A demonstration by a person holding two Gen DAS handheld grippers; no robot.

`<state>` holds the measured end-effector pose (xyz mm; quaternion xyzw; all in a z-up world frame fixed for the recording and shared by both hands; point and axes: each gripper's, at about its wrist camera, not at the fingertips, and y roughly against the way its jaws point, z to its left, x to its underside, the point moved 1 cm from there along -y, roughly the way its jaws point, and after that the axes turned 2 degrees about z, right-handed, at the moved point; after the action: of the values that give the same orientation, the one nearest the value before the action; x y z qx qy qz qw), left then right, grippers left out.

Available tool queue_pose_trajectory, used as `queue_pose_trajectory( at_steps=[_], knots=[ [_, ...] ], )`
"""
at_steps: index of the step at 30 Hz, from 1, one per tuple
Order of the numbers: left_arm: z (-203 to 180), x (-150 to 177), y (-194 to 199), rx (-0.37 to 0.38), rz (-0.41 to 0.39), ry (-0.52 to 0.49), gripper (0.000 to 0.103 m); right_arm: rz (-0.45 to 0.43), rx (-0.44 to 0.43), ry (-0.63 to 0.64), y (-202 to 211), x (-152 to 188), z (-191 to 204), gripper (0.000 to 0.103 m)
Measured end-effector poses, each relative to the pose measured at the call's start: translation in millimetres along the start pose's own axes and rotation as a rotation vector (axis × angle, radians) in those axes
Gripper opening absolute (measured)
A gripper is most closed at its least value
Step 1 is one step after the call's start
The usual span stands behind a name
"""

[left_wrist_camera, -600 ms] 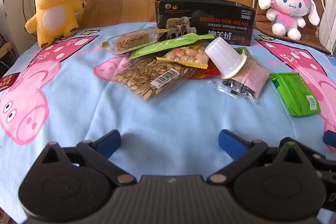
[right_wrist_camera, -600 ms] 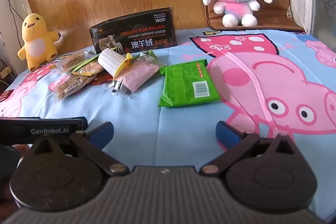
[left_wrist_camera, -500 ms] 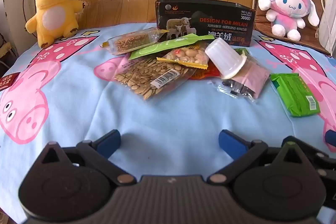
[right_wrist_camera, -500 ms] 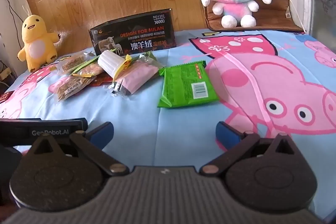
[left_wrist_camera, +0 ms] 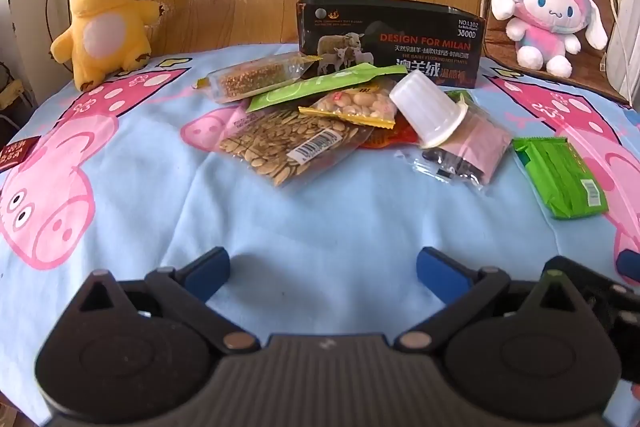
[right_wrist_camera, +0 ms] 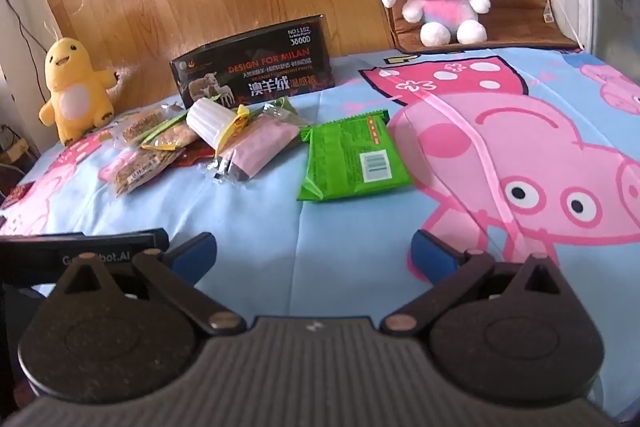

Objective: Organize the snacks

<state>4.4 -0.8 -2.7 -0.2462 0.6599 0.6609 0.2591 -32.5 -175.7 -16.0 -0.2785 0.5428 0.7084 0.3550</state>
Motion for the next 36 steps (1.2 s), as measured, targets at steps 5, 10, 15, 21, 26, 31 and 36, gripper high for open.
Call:
queue_pose_trajectory(
  at_steps=[5, 10, 15, 21, 26, 31, 36],
  knots=[
    [0, 1, 2, -0.006, 0.009, 0.005, 0.103, -0.002, -0.003, 0.005, 2, 1, 2, 0.103],
    [2, 4, 6, -0.006, 0.006, 0.006, 0.103, -0.041, -0.015, -0.005, 10, 0, 4, 0.103],
    [5, 5, 7, -0.018, -0.005, 0.014, 0.103, -0.048, -0.024, 0.031, 11, 0, 10, 0.103],
    [4, 6, 11, -0.031, -0.029, 0.002, 0.103, -0.054, -0.022, 0.022, 12, 1, 9, 0.103],
    [3, 7, 14, -0.042, -0.050, -0.002, 0.103, -0.076, -0.026, 0.046, 15, 1, 13, 0.103],
    [1, 7, 16, -0.049, -0.071, -0.015, 0.103, -0.079, -0.025, 0.049, 15, 1, 13, 0.103],
    [-1, 8, 19, -0.051, -0.095, -0.023, 0.102, -0.085, -0.021, 0.049, 16, 1, 12, 0.103]
  ],
)
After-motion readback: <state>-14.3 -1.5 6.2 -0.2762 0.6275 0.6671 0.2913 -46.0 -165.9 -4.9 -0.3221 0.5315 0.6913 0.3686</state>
